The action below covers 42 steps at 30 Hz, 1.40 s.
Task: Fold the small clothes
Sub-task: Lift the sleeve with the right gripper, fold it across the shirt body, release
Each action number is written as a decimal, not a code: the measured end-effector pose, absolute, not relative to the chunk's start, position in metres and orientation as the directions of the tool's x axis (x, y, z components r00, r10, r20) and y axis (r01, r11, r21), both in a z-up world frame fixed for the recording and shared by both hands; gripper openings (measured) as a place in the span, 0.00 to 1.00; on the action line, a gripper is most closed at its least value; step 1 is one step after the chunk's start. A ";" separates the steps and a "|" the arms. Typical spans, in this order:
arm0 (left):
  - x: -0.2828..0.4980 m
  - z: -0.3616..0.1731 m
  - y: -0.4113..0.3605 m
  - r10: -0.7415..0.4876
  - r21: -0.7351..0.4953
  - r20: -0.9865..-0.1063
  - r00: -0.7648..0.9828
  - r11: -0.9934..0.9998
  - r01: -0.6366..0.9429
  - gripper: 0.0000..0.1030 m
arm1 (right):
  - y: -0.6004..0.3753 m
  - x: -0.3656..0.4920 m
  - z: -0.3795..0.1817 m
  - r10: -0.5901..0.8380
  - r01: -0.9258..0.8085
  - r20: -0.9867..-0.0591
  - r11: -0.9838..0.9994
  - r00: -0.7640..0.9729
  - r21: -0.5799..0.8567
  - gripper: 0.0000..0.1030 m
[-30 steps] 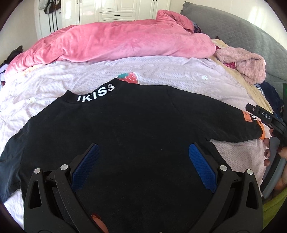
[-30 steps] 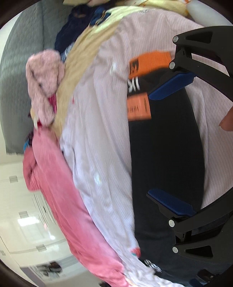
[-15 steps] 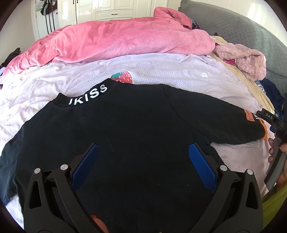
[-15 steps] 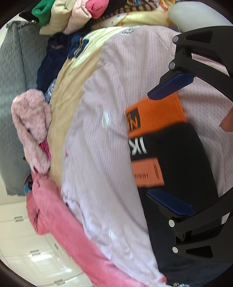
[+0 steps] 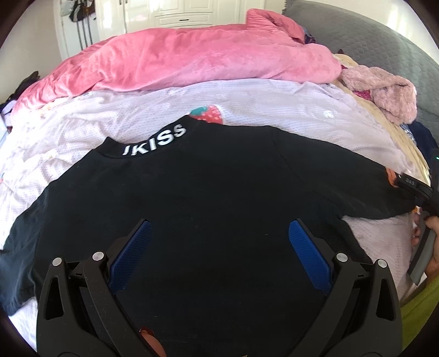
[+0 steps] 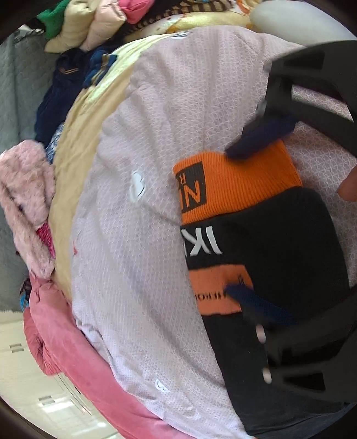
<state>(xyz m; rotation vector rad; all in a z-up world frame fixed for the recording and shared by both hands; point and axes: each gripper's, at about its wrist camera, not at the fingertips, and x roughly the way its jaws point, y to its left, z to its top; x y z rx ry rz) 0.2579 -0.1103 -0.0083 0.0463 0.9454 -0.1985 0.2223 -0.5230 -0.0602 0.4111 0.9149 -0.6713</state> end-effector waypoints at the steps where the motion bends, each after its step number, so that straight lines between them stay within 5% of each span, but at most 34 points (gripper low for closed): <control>1: 0.258 -0.009 -0.108 -0.148 -0.051 -0.810 0.568 0.982 0.182 0.91 | -0.522 0.222 -0.058 -0.348 0.678 -0.825 0.733 0.444 0.056 0.45; 5: 0.256 -0.012 -0.098 -0.147 -0.066 -0.814 0.562 0.985 0.162 0.91 | -0.518 0.221 -0.050 -0.296 0.636 -0.811 0.763 0.505 0.117 0.13; 6: 0.256 -0.013 -0.097 -0.145 -0.065 -0.815 0.561 0.985 0.160 0.91 | -0.516 0.222 -0.047 -0.278 0.624 -0.806 0.769 0.522 0.139 0.11; 17: 0.241 -0.009 -0.077 -0.149 -0.084 -0.813 0.563 0.987 0.140 0.91 | -0.414 0.238 0.008 0.066 0.228 -0.641 0.903 0.765 0.364 0.11; 25: 0.237 -0.011 -0.053 -0.122 -0.090 -0.820 0.560 0.992 0.084 0.91 | -0.316 0.245 0.023 0.213 -0.019 -0.616 0.952 0.758 0.306 0.11; 32: 0.234 -0.013 -0.047 -0.121 -0.096 -0.824 0.553 0.993 0.074 0.91 | -0.295 0.237 0.023 0.379 -0.152 -0.580 0.903 0.721 0.401 0.23; 34: 0.233 -0.013 -0.048 -0.126 -0.102 -0.824 0.553 0.992 0.075 0.91 | -0.301 0.232 0.031 0.370 -0.159 -0.554 0.906 0.746 0.392 0.33; 38: 0.234 -0.015 -0.058 -0.152 -0.121 -0.829 0.538 0.988 0.093 0.91 | -0.328 0.225 0.040 0.329 -0.115 -0.523 0.910 0.787 0.399 0.36; 42: 0.237 -0.016 -0.075 -0.194 -0.152 -0.835 0.515 0.981 0.123 0.91 | -0.341 0.230 0.032 0.198 -0.011 -0.608 0.955 0.769 0.297 0.38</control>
